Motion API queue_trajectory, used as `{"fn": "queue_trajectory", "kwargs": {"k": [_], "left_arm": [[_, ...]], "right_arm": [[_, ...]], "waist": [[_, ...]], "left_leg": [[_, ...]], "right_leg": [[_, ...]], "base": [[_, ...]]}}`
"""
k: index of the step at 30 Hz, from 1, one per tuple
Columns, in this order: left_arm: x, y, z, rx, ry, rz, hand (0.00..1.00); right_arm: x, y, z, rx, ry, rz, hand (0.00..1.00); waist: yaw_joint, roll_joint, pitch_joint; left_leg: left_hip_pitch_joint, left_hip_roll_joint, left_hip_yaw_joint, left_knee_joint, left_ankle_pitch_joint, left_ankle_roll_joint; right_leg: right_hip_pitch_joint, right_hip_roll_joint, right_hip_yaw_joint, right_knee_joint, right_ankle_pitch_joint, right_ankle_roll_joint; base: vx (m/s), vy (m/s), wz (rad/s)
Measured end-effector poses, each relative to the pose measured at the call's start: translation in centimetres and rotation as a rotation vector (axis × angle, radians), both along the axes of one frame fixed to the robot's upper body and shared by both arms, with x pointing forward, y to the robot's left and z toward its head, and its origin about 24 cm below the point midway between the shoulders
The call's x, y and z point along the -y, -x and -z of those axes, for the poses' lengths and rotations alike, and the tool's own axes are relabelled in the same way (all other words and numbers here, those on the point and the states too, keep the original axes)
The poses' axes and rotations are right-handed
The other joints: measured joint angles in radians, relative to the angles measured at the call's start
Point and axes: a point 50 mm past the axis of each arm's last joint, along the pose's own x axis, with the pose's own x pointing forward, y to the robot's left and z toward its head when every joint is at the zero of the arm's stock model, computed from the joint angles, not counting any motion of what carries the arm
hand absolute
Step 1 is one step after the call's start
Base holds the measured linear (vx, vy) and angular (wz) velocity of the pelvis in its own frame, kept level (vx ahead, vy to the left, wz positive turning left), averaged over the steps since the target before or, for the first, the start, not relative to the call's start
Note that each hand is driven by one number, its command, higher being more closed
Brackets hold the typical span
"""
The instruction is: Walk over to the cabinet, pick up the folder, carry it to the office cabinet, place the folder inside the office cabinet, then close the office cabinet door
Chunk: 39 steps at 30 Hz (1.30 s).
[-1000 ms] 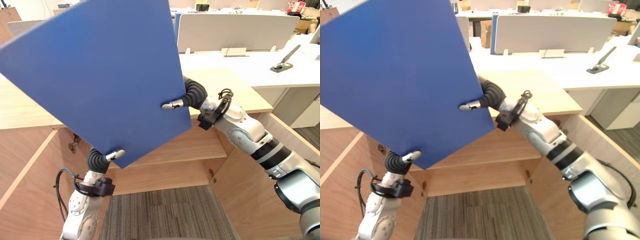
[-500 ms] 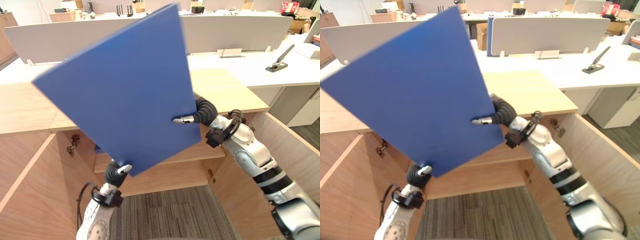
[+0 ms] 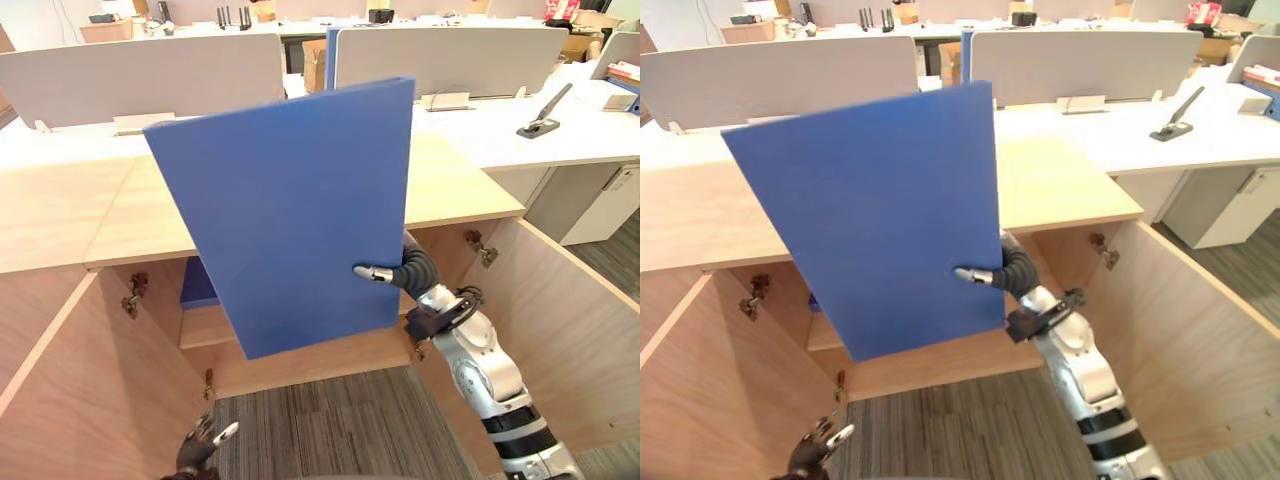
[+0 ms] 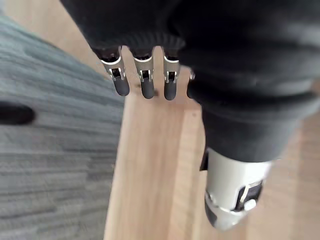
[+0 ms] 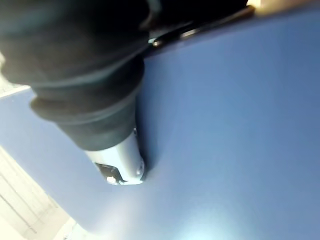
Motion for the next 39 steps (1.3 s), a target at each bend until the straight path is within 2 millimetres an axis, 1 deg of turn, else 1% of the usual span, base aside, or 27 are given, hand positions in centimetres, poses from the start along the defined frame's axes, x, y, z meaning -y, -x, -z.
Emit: {"fn": "queue_trajectory", "kwargs": {"k": [1, 3, 5, 7, 8, 10, 12, 13, 14, 16, 17, 18, 19, 21, 22, 25, 26, 28, 29, 30, 31, 32, 33, 34, 36, 37, 39], "left_arm": [[-0.2, 0.3, 0.1, -0.022, -0.018, -0.005, 0.0], [-0.5, 1.4, 0.5, -0.114, -0.111, 0.004, 0.0], [-0.8, 2.1, 0.7, -0.162, -0.148, -0.013, 0.0], [-1.2, 3.0, 0.9, -0.201, -0.174, -0.042, 0.0], [-1.4, 3.6, 1.0, -0.229, -0.184, -0.051, 0.0], [-1.4, 4.1, 1.2, -0.256, -0.189, -0.048, 0.0], [-1.2, 4.8, 1.4, -0.29, -0.184, -0.041, 0.0], [-1.1, 4.9, 1.5, -0.298, -0.181, -0.041, 0.0], [-1.0, 5.1, 1.6, -0.309, -0.174, -0.042, 0.0], [-0.5, 5.3, 1.8, -0.321, -0.16, -0.044, 0.0], [-0.4, 5.5, 1.9, -0.327, -0.155, -0.045, 0.0], [-0.3, 5.5, 1.9, -0.334, -0.15, -0.039, 0.0], [-0.2, 5.5, 1.9, -0.334, -0.15, -0.033, 0.0], [-0.1, 5.2, 2.0, -0.33, -0.15, -0.019, 0.0], [0.0, 4.9, 2.0, -0.326, -0.149, -0.005, 0.0], [0.4, 4.6, 2.0, -0.321, -0.147, 0.024, 0.0], [0.6, 4.2, 2.1, -0.315, -0.144, 0.044, 0.0], [1.0, 3.6, 2.1, -0.303, -0.139, 0.077, 0.0], [1.3, 3.2, 2.1, -0.294, -0.135, 0.092, 0.0], [1.4, 2.9, 2.1, -0.286, -0.127, 0.098, 0.0], [1.5, 2.8, 2.1, -0.279, -0.121, 0.095, 0.0], [1.6, 2.6, 2.1, -0.271, -0.11, 0.089, 0.0], [1.7, 2.7, 2.2, -0.268, -0.098, 0.077, 0.0], [1.8, 2.6, 2.2, -0.266, -0.095, 0.075, 0.0], [1.9, 2.3, 2.2, -0.257, -0.091, 0.073, 0.0], [1.9, 2.3, 2.2, -0.255, -0.092, 0.072, 0.0], [1.7, 1.5, 1.9, -0.224, -0.093, 0.057, 0.0]], "right_arm": [[0.0, 0.0, 0.1, 0.007, 0.018, 0.014, 1.0], [0.1, 0.4, 0.7, 0.035, 0.099, 0.092, 1.0], [0.2, 0.8, 1.3, 0.035, 0.135, 0.118, 1.0], [-0.2, 1.2, 1.8, 0.04, 0.178, 0.105, 1.0], [-0.8, 1.5, 2.2, 0.048, 0.223, 0.069, 1.0], [-1.8, 2.2, 3.1, 0.068, 0.318, -0.017, 1.0], [-3.1, 3.3, 5.8, 0.043, 0.471, -0.144, 1.0], [-3.2, 3.6, 6.7, 0.022, 0.511, -0.172, 1.0], [-3.2, 4.2, 8.5, -0.025, 0.597, -0.219, 1.0], [-2.1, 4.7, 11.8, -0.11, 0.764, -0.272, 1.0], [-1.7, 4.6, 12.5, -0.122, 0.823, -0.282, 1.0], [-0.4, 4.5, 14.2, -0.15, 0.965, -0.297, 1.0], [0.4, 4.3, 14.9, -0.163, 1.038, -0.299, 1.0], [1.7, 3.9, 15.6, -0.156, 1.161, -0.304, 1.0], [2.7, 3.6, 16.1, -0.154, 1.249, -0.295, 1.0], [3.7, 3.3, 16.6, -0.173, 1.313, -0.279, 1.0], [4.2, 3.1, 16.8, -0.208, 1.304, -0.239, 1.0], [5.5, 2.2, 17.2, -0.32, 1.223, -0.094, 1.0], [6.6, 1.6, 17.4, -0.418, 1.122, 0.042, 1.0], [7.6, 1.3, 17.6, -0.528, 0.969, 0.188, 1.0], [8.0, 1.1, 17.7, -0.58, 0.882, 0.258, 1.0], [8.4, 0.3, 17.5, -0.648, 0.719, 0.376, 1.0], [8.5, -0.5, 17.0, -0.685, 0.573, 0.462, 1.0], [8.6, -0.9, 16.7, -0.695, 0.497, 0.5, 1.0], [8.2, -3.0, 15.0, -0.708, 0.186, 0.598, 1.0], [8.0, -3.6, 14.5, -0.704, 0.112, 0.615, 1.0], [7.2, -5.8, 12.2, -0.686, -0.219, 0.659, 1.0]], "waist": [[0.0, -0.001, 0.0], [0.0, -0.006, 0.001], [0.0, -0.009, 0.003], [-0.002, -0.012, 0.005], [-0.005, -0.013, 0.006], [-0.003, -0.017, 0.008], [0.003, -0.023, 0.012], [0.006, -0.024, 0.013], [0.016, -0.026, 0.014], [0.028, -0.024, 0.019], [0.028, -0.024, 0.021], [0.029, -0.024, 0.028], [0.031, -0.023, 0.033], [0.034, -0.021, 0.045], [0.034, -0.019, 0.049], [0.036, -0.014, 0.056], [0.039, -0.009, 0.062], [0.04, 0.003, 0.08], [0.04, 0.012, 0.091], [0.04, 0.019, 0.095], [0.041, 0.022, 0.101], [0.041, 0.026, 0.117], [0.043, 0.03, 0.122], [0.047, 0.033, 0.127], [0.056, 0.039, 0.162], [0.058, 0.04, 0.169], [0.074, 0.044, 0.208]], "left_leg": [[0.0, 0.001, 0.0, 0.0, 0.0, 0.0], [0.0, 0.002, -0.002, 0.0, 0.0, 0.0], [0.0, 0.002, -0.002, 0.001, 0.0, 0.0], [0.0, 0.002, -0.003, 0.001, 0.0, 0.0], [0.0, 0.002, -0.003, 0.001, 0.0, -0.001], [0.0, 0.001, -0.004, 0.002, 0.0, -0.001], [-0.001, 0.001, -0.005, 0.002, 0.0, -0.001], [-0.001, 0.001, -0.005, 0.003, 0.0, -0.001], [-0.003, 0.0, -0.007, 0.003, 0.0, -0.001], [-0.003, -0.003, -0.011, 0.003, 0.001, 0.0], [-0.004, -0.004, -0.012, 0.003, 0.001, 0.0], [-0.005, -0.005, -0.015, 0.003, 0.002, 0.001], [-0.006, -0.006, -0.017, 0.003, 0.003, 0.002], [-0.007, -0.007, -0.02, 0.003, 0.004, 0.003], [-0.014, -0.008, -0.025, 0.003, 0.006, 0.003], [-0.018, -0.008, -0.031, 0.003, 0.006, 0.003], [-0.019, -0.008, -0.036, 0.003, 0.006, 0.003], [-0.022, -0.009, -0.043, 0.002, 0.009, 0.004], [-0.025, -0.009, -0.048, 0.002, 0.011, 0.004], [-0.036, -0.009, -0.057, 0.002, 0.015, 0.004], [-0.038, -0.009, -0.063, 0.0, 0.018, 0.003], [-0.04, -0.008, -0.066, -0.001, 0.022, 0.003], [-0.057, -0.007, -0.067, -0.001, 0.026, 0.003], [-0.067, -0.006, -0.068, -0.001, 0.029, 0.003], [-0.091, -0.006, -0.069, -0.001, 0.036, 0.006], [-0.1, -0.006, -0.068, 0.0, 0.038, 0.007], [-0.134, -0.004, -0.067, 0.007, 0.045, 0.01]], "right_leg": [[0.0, 0.001, 0.0, 0.0, 0.001, 0.0], [0.0, 0.003, 0.0, 0.001, 0.001, -0.001], [0.0, 0.003, 0.0, 0.001, 0.001, -0.001], [0.0, 0.003, -0.001, 0.001, 0.001, -0.001], [0.0, 0.003, -0.001, 0.0, 0.001, -0.001], [0.0, 0.002, -0.001, 0.0, 0.001, -0.001], [0.0, 0.002, -0.001, 0.0, 0.001, -0.001], [0.0, 0.002, -0.002, 0.0, 0.001, -0.001], [0.0, 0.001, -0.004, 0.0, 0.001, -0.001], [0.0, -0.002, -0.007, 0.0, 0.001, 0.0], [0.0, -0.003, -0.009, 0.0, 0.001, 0.0], [0.0, -0.004, -0.013, 0.001, 0.002, 0.001], [0.0, -0.004, -0.015, 0.001, 0.002, 0.001], [0.0, -0.006, -0.017, 0.002, 0.002, 0.001], [-0.004, -0.006, -0.021, 0.002, 0.002, 0.002], [-0.005, -0.006, -0.023, 0.0, 0.002, 0.002], [-0.005, -0.005, -0.024, 0.0, 0.002, 0.001], [-0.004, -0.005, -0.03, 0.0, 0.002, 0.001], [-0.004, -0.005, -0.04, 0.001, 0.002, 0.001], [-0.009, -0.005, -0.049, 0.002, 0.002, 0.001], [-0.009, -0.005, -0.051, 0.004, 0.002, 0.001], [-0.013, -0.003, -0.053, 0.008, 0.002, 0.001], [-0.033, -0.002, -0.053, 0.011, 0.003, 0.001], [-0.044, -0.002, -0.053, 0.014, 0.003, 0.0], [-0.07, -0.002, -0.052, 0.025, 0.008, -0.002], [-0.079, -0.002, -0.052, 0.027, 0.009, -0.003], [-0.114, -0.002, -0.051, 0.034, 0.017, -0.003]], "base": [[-0.03, 0.0, 0.0], [-0.03, 0.001, 0.0], [0.0, 0.0, 0.0], [0.0, 0.0, 0.0], [0.0, 0.0, 0.0], [0.0, 0.0, 0.0], [0.0, 0.0, 0.0], [0.0, 0.0, 0.0], [-0.01, 0.004, 0.04], [0.0, 0.001, 0.04], [0.0, 0.0, 0.05], [0.0, 0.0, 0.05], [0.0, 0.0, 0.05], [-0.01, 0.003, 0.06], [-0.02, 0.008, 0.08], [0.0, 0.006, 0.05], [0.0, 0.001, 0.05], [-0.02, 0.001, 0.1], [-0.03, -0.001, 0.18], [-0.03, -0.003, 0.2], [-0.02, -0.005, 0.18], [-0.05, -0.003, 0.09], [-0.05, 0.002, 0.04], [-0.06, 0.009, 0.02], [-0.04, 0.014, 0.01], [-0.04, 0.016, 0.0], [-0.05, 0.021, -0.02]]}}
